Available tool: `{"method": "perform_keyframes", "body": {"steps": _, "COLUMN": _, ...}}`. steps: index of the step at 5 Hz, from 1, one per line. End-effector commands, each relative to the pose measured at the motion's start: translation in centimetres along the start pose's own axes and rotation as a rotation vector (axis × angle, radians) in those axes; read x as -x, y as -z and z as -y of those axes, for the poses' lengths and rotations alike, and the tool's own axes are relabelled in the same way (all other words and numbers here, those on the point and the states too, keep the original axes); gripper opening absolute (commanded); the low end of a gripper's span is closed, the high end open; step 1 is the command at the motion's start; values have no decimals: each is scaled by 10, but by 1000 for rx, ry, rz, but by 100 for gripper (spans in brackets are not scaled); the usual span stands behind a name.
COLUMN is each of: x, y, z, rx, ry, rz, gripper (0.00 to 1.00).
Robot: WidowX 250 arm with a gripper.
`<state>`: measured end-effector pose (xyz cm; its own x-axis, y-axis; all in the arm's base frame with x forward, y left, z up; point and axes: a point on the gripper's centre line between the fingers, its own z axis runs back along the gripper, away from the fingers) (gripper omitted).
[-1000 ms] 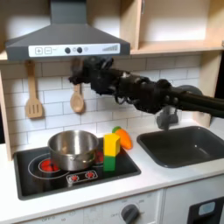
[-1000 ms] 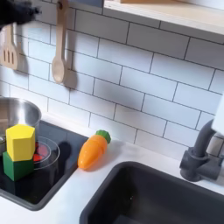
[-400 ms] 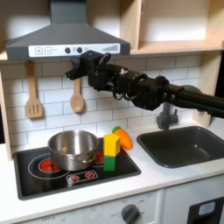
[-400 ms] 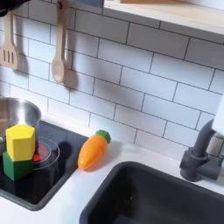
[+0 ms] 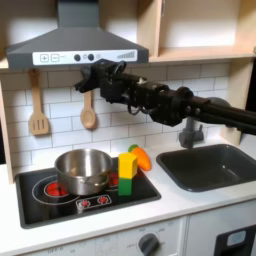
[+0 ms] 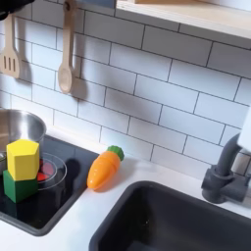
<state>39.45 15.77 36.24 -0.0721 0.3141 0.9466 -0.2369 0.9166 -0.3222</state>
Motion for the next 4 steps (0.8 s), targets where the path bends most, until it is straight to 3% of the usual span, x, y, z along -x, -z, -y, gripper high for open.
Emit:
{"method": "perform_keyframes", "body": {"steps": 1, "x": -10, "y": -9, "z": 6, "rx": 10, "ry": -11, "rz": -6, "gripper": 0}}
{"method": "perform_keyframes", "body": {"steps": 3, "x": -28, "y": -8, "z": 14, "rx": 38, "ry": -41, "rz": 24, "gripper": 0}}
{"method": "perform_keyframes", "body": {"steps": 4, "x": -33, "y": -10, "z": 14, "rx": 36, "ry": -40, "rz": 39, "gripper": 0}}
